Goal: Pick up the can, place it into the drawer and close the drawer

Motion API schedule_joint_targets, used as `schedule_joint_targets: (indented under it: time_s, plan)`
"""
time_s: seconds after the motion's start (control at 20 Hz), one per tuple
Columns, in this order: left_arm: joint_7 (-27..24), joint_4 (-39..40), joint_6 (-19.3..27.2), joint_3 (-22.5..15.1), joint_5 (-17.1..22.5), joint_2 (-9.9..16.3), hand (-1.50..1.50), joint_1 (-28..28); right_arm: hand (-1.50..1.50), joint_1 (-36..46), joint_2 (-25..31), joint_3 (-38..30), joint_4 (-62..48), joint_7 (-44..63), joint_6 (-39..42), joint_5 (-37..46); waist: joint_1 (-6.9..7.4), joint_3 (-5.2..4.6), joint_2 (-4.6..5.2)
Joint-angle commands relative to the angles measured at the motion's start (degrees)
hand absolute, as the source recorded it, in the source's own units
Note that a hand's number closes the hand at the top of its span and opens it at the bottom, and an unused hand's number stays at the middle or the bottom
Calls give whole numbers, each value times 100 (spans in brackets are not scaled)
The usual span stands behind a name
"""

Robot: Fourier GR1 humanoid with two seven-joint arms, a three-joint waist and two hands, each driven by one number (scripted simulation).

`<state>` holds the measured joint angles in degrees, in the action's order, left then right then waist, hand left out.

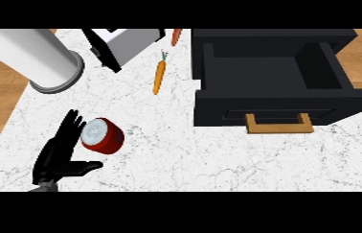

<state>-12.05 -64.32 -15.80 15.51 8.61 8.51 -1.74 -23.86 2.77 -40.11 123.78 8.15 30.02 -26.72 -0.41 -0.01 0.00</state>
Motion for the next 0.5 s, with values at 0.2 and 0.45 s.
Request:
schedule_joint_targets:
  time_s: [0.2,0.45]
  plan:
    - [-584,979,-64,-33,-68,-48,-150,-228,-150,-103,-269,221,-256,-613,150,504,6,1,-2]
    - [-1057,2251,-140,109,-64,86,-150,-993,-150,168,-60,-134,-53,144,96,88,-6,-2,6]
